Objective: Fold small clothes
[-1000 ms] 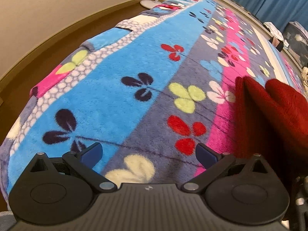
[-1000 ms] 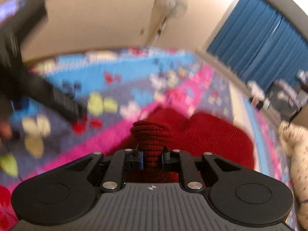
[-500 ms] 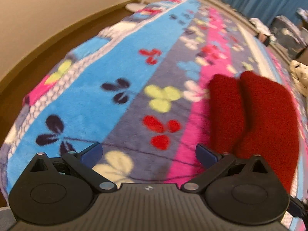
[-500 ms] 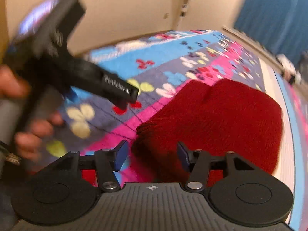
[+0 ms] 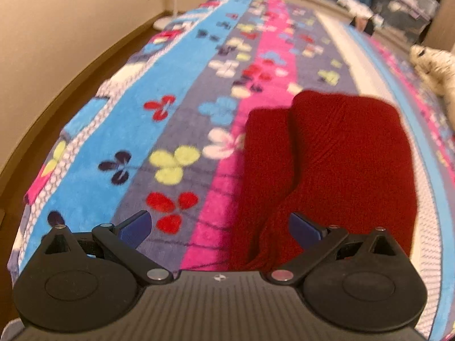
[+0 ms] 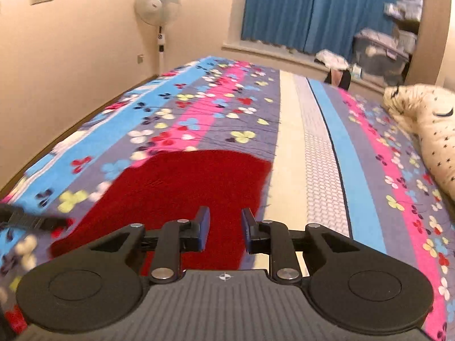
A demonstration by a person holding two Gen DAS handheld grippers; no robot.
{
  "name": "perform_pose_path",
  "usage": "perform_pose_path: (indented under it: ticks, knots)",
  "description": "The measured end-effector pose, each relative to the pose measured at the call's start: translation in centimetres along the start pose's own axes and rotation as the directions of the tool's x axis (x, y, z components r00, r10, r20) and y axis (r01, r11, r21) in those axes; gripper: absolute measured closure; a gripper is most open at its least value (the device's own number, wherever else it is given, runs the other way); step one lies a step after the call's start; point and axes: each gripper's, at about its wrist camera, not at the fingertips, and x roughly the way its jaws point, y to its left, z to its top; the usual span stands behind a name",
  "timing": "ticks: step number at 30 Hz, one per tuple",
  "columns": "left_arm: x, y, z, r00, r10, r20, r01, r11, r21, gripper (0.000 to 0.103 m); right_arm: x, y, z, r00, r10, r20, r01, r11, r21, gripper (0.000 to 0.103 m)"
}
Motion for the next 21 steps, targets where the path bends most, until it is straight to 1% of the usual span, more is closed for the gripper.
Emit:
perform_pose_path:
  ticks: [2, 4, 7, 8, 9, 10, 11, 12, 14, 15, 17, 18, 19, 21]
  knots:
    - [0.9, 0.3, -0.4, 0.999, 0.014, -0.037, -0.015, 1.0, -0.013, 0.0, 3.0, -1.3, 1.6, 0.999, 0.039, -0.035, -0.039, 0.999, -0.005, 0.078]
    - [1.5, 0.6, -0.9, 0.998, 0.022, -0.059, -0.024, 0.999, -0.03, 0.0, 7.2, -2.1, 3.0, 0.994, 0.069, -0.08, -0.068, 0.997, 0.02, 0.078]
    - [2.3, 0.6, -1.1, 0.996, 0.035, -0.083, -0.039, 0.998, -0.05, 0.0, 13.8, -1.6, 3.4, 0.98, 0.119, -0.159, -0.111, 0.992, 0.058, 0.078]
    - [2.8, 0.2, -1.1, 0.995, 0.048, -0.089, -0.051, 0.998, -0.034, 0.0, 15.8, -1.1, 3.0, 0.976, 0.126, -0.178, -0.116, 0.991, 0.065, 0.078]
    - [3.1, 0.0, -1.2, 0.994, 0.06, -0.091, -0.062, 0.998, -0.022, 0.0, 17.6, -0.2, 2.0, 0.97, 0.11, -0.215, -0.105, 0.994, 0.035, 0.077]
    - [3.3, -0.3, -1.1, 0.993, 0.065, -0.095, -0.066, 0.998, -0.012, 0.0, 18.7, 1.0, 1.3, 0.975, 0.071, -0.211, -0.08, 0.996, -0.037, 0.078]
    - [3.6, -0.5, -1.1, 0.992, 0.069, -0.102, -0.07, 0.998, -0.005, 0.0, 19.2, 2.1, 0.9, 0.981, 0.044, -0.189, -0.061, 0.994, -0.087, 0.078]
    - [3.7, -0.7, -1.0, 0.991, 0.078, -0.105, -0.079, 0.997, -0.001, 0.0, 19.1, 2.6, 1.0, 0.983, 0.039, -0.178, -0.056, 0.994, -0.094, 0.078]
    - [3.9, -0.6, -1.2, 0.991, 0.079, -0.108, -0.079, 0.997, 0.004, 0.0, 18.1, 1.8, 1.7, 0.983, 0.065, -0.173, -0.073, 0.997, -0.04, 0.078]
    - [3.9, -0.5, -1.2, 0.991, 0.074, -0.108, -0.074, 0.997, 0.0, 0.0, 17.2, 0.9, 2.2, 0.984, 0.09, -0.156, -0.09, 0.996, 0.012, 0.078]
    - [3.7, -0.1, -1.4, 0.993, 0.062, -0.105, -0.064, 0.998, -0.012, 0.0, 15.4, -0.7, 2.3, 0.987, 0.108, -0.116, -0.1, 0.992, 0.076, 0.078]
    - [3.7, 0.0, -1.5, 0.993, 0.057, -0.105, -0.059, 0.998, -0.018, 0.0, 15.4, -1.4, 1.8, 0.984, 0.107, -0.139, -0.093, 0.99, 0.106, 0.078]
    - [3.6, 0.1, -1.5, 0.993, 0.047, -0.105, -0.05, 0.998, -0.024, 0.0, 16.0, -1.6, 1.1, 0.981, 0.106, -0.165, -0.09, 0.991, 0.101, 0.078]
    - [3.0, 0.1, -1.4, 0.993, 0.011, -0.12, -0.016, 0.999, -0.041, 0.0, 16.0, -1.3, 0.3, 0.984, 0.048, -0.173, -0.046, 0.999, 0.014, 0.077]
